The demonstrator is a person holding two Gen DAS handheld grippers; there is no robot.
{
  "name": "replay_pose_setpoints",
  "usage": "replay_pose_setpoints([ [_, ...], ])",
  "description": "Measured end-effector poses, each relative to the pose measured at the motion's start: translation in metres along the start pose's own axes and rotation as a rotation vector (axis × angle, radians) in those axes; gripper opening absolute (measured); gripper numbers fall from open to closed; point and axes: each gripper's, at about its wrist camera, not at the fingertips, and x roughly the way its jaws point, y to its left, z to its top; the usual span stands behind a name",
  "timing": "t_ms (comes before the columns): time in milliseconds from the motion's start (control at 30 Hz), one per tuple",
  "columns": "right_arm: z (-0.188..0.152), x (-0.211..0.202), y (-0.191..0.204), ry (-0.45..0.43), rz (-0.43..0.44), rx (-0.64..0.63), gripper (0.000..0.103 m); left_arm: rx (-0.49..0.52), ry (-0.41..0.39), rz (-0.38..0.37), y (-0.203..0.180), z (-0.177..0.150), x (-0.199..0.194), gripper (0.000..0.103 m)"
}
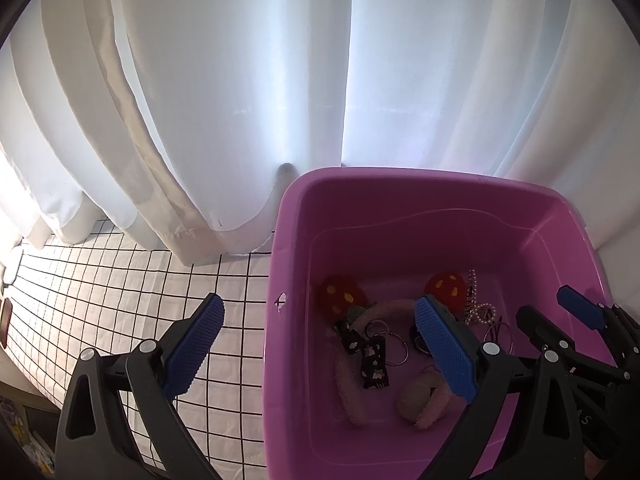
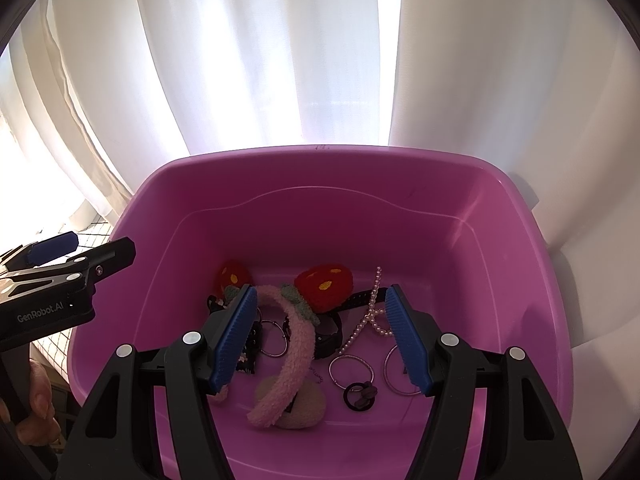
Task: Organize jewelry
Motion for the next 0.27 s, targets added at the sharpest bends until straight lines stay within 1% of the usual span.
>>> replay_pose_setpoints([
  [100, 0.0003, 0.0003, -0.0006, 0.0, 0.0, -0.001, 0.064, -0.009, 0.002, 0.014, 0.0003, 0.0014, 0.0006, 0.095],
  [267, -0.0006, 0.0001, 0.0012, -0.001, 0.003, 0.0, 0.064, -0.033, 0.014, 0.012, 0.005, 0.002, 0.0025, 0.095],
])
